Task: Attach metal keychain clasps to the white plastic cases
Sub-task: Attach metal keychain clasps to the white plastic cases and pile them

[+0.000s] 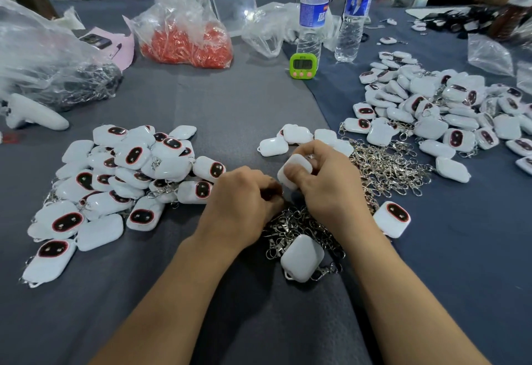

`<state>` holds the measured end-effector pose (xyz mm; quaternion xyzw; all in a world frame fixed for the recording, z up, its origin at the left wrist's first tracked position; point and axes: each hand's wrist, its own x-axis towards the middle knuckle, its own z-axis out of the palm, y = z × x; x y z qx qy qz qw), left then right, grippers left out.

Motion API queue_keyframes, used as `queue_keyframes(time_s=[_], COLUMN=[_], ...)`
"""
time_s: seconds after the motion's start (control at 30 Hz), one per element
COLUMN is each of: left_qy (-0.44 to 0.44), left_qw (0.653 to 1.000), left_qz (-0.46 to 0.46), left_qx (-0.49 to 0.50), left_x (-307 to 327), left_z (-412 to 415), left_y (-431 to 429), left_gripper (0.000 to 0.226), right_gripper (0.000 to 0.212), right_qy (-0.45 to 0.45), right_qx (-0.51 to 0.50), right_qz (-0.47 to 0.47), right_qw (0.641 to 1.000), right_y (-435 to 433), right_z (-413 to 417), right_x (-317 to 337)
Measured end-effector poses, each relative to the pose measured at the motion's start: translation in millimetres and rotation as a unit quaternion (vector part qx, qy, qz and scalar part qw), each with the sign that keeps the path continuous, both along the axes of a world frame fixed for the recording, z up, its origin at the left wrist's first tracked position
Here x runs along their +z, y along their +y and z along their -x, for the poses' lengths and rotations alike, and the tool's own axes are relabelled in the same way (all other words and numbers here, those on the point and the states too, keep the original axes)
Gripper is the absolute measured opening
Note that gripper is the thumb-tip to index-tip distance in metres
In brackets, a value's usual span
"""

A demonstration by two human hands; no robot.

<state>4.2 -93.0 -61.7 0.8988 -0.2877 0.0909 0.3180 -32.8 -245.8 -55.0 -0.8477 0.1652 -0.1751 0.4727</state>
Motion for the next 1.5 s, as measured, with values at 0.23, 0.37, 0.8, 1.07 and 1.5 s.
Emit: queue_keyframes(time_s=[0.23, 0.37, 0.8, 1.07, 1.5], left_qy=[0.053, 0.072, -0.012, -0.011, -0.062], left_qw=[0.998, 0.996, 1.0, 0.999, 0.994], left_qz=[0.027, 0.04, 0.023, 0.032, 0.081], left_qx=[-0.023, -0.018, 0.017, 0.013, 0.05], left_x=[1, 0, -2, -1, 3], left_z=[-3, -1, 7, 8, 8], left_y=[3, 4, 0, -3, -1], left_gripper=[0.018, 0.019, 0.008, 0.008, 0.009], right_gripper=[0.009, 0.011, 0.013, 0.01, 0.018], right_qy=[0.016, 0.019, 0.009, 0.026, 0.004], right_qx=[0.031, 0.046, 0.039, 0.034, 0.024], right_qz=[0.008, 0.022, 0.008, -0.002, -0.179], right_qw=[0.999, 0.999, 0.999, 0.999, 0.984], right_y=[0, -1, -4, -8, -7], right_z=[0, 0, 0, 0, 1], right_x=[3, 4, 3, 3, 8])
